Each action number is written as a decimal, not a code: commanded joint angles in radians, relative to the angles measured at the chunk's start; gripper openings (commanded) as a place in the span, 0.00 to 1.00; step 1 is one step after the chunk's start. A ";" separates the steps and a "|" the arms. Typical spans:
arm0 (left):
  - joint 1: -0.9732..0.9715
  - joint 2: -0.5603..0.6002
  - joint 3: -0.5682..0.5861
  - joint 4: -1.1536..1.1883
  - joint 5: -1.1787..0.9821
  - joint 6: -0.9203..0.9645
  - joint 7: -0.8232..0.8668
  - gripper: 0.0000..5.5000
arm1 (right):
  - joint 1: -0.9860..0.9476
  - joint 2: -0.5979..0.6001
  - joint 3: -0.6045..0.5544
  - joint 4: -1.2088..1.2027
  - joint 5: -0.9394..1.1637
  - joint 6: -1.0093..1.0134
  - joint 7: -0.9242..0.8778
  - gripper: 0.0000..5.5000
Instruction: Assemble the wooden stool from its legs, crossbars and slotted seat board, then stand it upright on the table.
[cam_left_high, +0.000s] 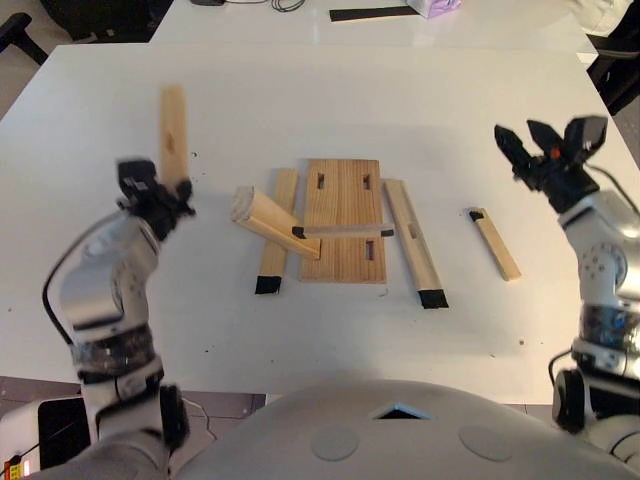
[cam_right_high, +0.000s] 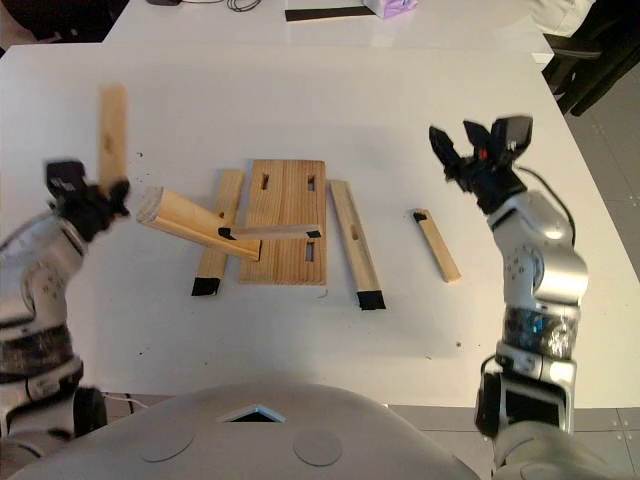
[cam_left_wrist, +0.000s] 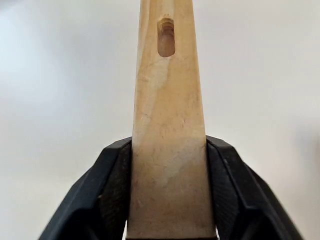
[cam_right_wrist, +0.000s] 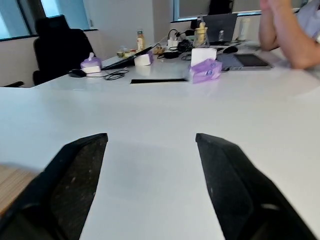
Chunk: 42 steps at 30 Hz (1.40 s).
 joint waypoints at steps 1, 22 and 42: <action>-0.357 -0.010 0.089 0.093 -0.112 -0.136 0.008 0.36 | -0.330 -0.038 0.206 0.181 -0.277 -0.139 -0.042 0.59; -0.385 0.102 -0.172 -0.161 -0.636 -0.062 -0.692 0.36 | -0.778 -0.091 0.041 0.219 0.524 0.350 0.827 0.59; -0.230 0.163 -0.265 -0.227 -0.625 -0.136 -0.831 0.36 | -0.855 -0.123 0.089 0.174 0.549 0.447 1.008 0.59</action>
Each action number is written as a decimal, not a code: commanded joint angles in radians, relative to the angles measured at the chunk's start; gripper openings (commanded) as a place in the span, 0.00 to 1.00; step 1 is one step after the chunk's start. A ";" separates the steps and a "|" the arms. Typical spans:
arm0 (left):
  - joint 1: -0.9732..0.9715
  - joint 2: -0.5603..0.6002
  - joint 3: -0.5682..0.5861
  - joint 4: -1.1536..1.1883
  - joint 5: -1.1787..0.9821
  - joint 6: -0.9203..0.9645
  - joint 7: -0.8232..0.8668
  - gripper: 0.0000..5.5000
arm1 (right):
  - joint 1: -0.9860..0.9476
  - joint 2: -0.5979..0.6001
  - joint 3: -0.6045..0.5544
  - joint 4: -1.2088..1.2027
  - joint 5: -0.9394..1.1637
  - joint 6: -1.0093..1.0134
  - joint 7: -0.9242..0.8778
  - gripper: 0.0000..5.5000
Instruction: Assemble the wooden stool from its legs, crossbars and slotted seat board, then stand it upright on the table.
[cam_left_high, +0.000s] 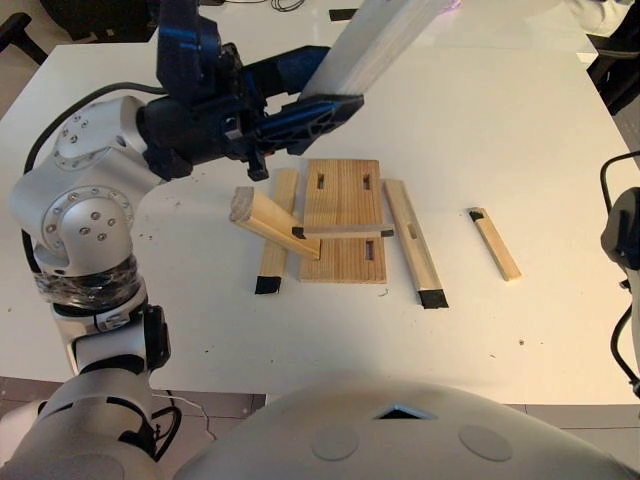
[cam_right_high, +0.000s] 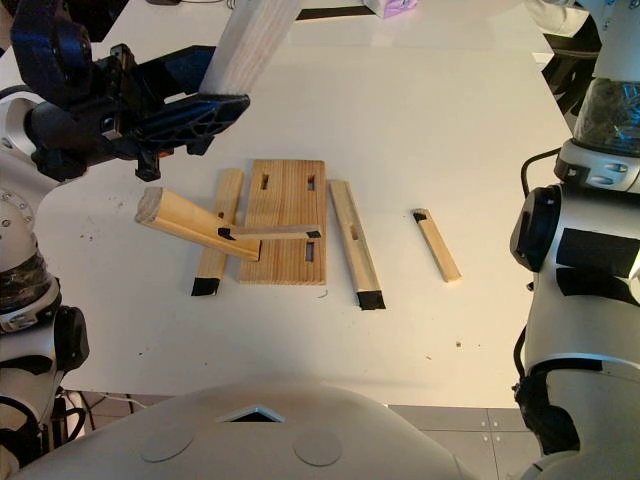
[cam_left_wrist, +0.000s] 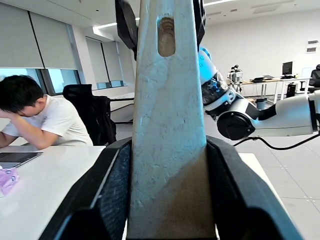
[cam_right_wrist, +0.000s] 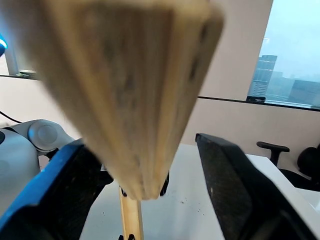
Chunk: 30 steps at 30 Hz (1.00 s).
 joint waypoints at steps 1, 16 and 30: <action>0.002 0.010 -0.017 -0.007 0.002 -0.017 -0.003 0.36 | -0.022 0.017 -0.024 -0.046 0.039 0.025 -0.013 0.59; 0.011 0.016 -0.019 -0.010 -0.027 -0.019 -0.004 0.36 | -0.004 0.021 -0.047 -0.062 0.072 0.052 -0.036 0.41; -0.006 -0.003 -0.014 -0.006 -0.067 -0.023 0.024 0.36 | 0.031 0.018 -0.040 -0.078 0.068 0.041 -0.024 0.44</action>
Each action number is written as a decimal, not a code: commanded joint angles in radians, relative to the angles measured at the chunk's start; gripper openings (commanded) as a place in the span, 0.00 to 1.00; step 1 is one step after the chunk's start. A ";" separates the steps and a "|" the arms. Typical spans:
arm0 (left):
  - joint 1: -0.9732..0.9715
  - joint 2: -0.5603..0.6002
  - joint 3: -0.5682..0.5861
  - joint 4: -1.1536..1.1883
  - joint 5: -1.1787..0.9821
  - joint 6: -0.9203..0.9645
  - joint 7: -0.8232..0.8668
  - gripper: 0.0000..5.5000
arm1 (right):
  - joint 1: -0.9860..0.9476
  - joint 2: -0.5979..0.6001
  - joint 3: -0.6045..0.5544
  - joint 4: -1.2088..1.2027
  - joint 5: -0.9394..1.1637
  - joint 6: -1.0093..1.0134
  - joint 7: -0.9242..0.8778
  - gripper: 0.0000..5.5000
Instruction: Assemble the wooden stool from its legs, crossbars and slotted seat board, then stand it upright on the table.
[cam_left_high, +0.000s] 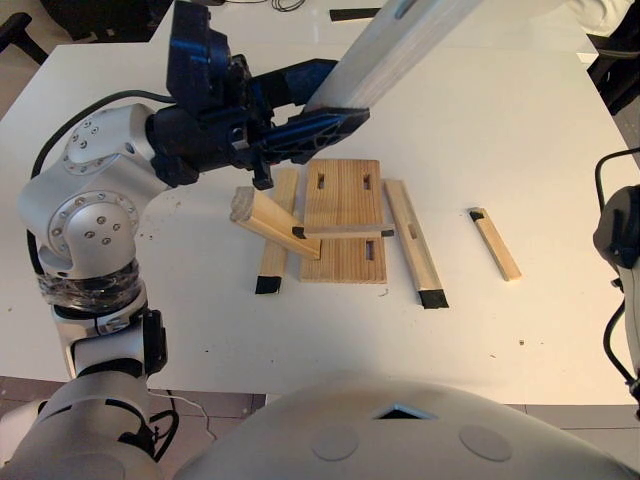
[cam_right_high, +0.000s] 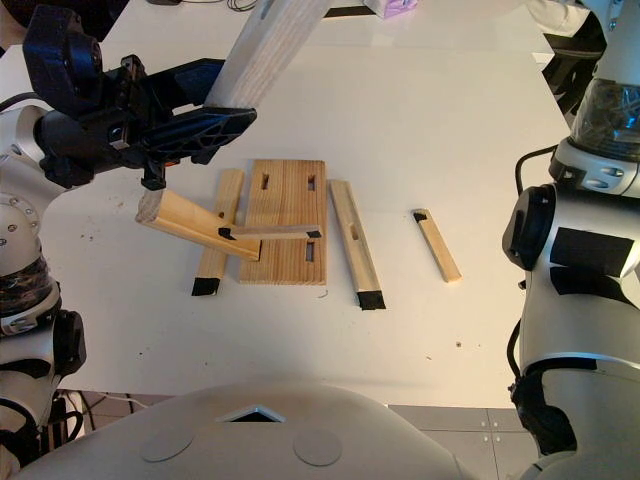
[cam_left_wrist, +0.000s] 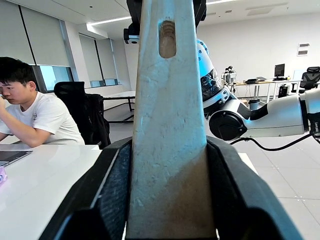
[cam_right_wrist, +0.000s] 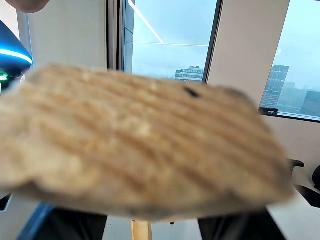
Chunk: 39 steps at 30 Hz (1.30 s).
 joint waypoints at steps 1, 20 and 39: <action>-0.012 -0.013 0.005 -0.005 -0.027 -0.017 0.005 0.36 | 0.023 0.001 -0.002 -0.022 0.004 -0.006 0.010 0.45; 0.001 -0.020 0.001 -0.019 -0.049 -0.020 0.025 0.36 | 0.049 -0.001 0.019 -0.048 0.001 0.015 0.015 0.54; 0.018 -0.010 -0.015 0.024 0.021 -0.055 0.051 0.36 | 0.122 -0.026 0.028 -0.050 -0.053 -0.027 -0.005 0.37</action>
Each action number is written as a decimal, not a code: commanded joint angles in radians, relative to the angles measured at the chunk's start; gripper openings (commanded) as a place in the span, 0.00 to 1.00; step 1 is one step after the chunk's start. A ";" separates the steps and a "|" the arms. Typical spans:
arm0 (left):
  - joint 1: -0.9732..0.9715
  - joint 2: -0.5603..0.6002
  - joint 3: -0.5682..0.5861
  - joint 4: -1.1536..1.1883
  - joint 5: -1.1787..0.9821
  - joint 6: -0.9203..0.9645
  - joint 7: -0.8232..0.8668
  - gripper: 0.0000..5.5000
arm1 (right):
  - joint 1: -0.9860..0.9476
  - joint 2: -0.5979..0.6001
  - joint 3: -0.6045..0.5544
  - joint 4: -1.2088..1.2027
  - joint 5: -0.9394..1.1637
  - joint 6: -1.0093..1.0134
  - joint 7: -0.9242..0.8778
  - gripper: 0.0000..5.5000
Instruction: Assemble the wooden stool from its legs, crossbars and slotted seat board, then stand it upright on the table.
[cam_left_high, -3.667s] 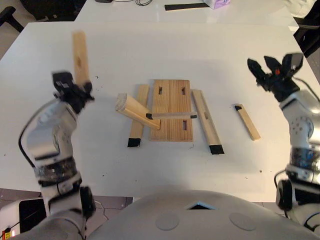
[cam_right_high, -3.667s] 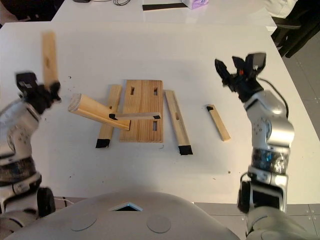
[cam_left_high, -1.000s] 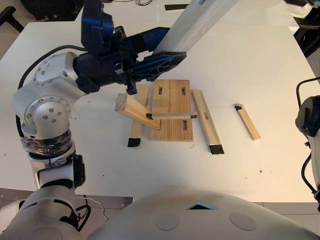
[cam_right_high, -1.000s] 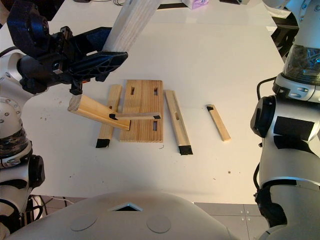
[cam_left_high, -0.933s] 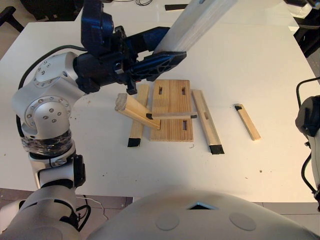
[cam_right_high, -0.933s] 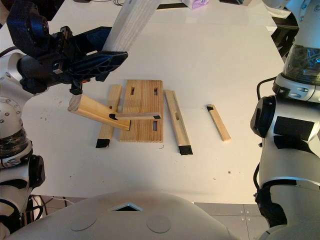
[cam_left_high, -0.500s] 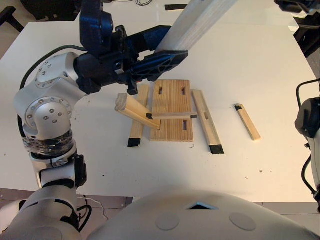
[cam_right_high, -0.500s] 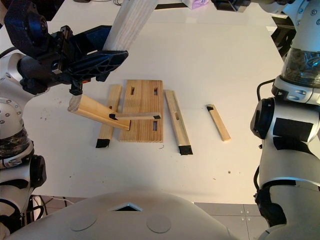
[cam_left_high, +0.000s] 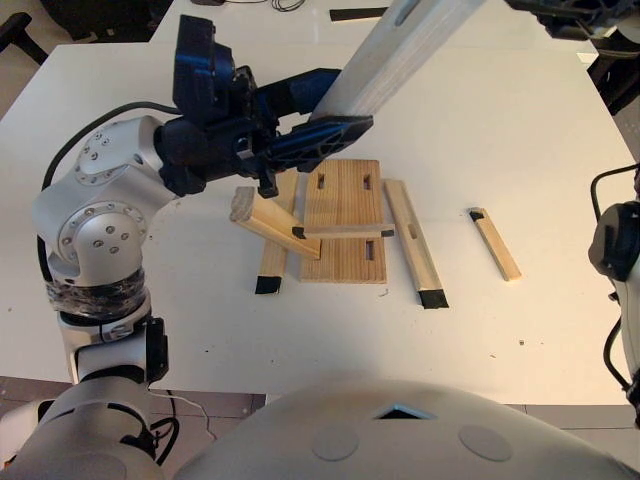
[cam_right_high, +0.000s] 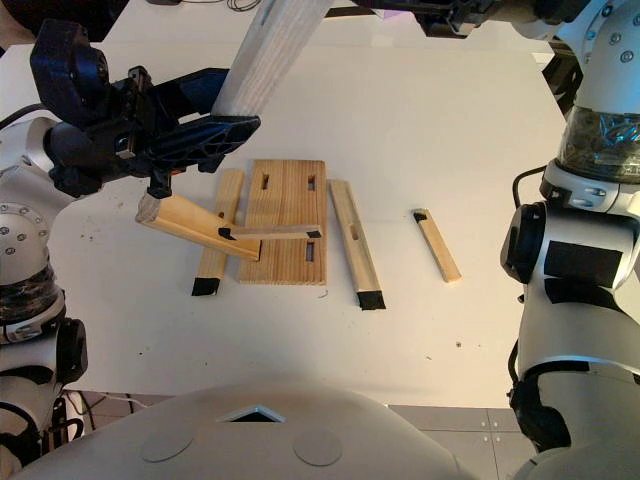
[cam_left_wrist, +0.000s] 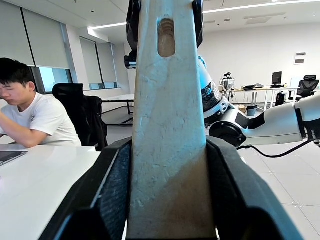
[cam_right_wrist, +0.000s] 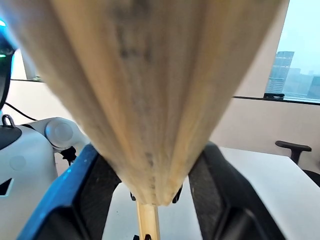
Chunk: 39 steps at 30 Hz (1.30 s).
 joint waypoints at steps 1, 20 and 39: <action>-0.021 0.001 0.015 0.033 0.028 -0.021 0.028 0.43 | 0.034 -0.018 -0.010 0.012 -0.035 -0.029 -0.020 0.37; 0.113 -0.074 0.299 0.186 0.225 -0.206 0.412 0.58 | 0.513 -0.182 0.004 -0.234 -0.290 -0.319 -0.061 0.37; 0.149 -0.256 0.370 0.332 0.313 -0.243 0.805 0.58 | 0.965 -0.141 -0.012 -0.658 -0.219 -0.339 -0.244 0.37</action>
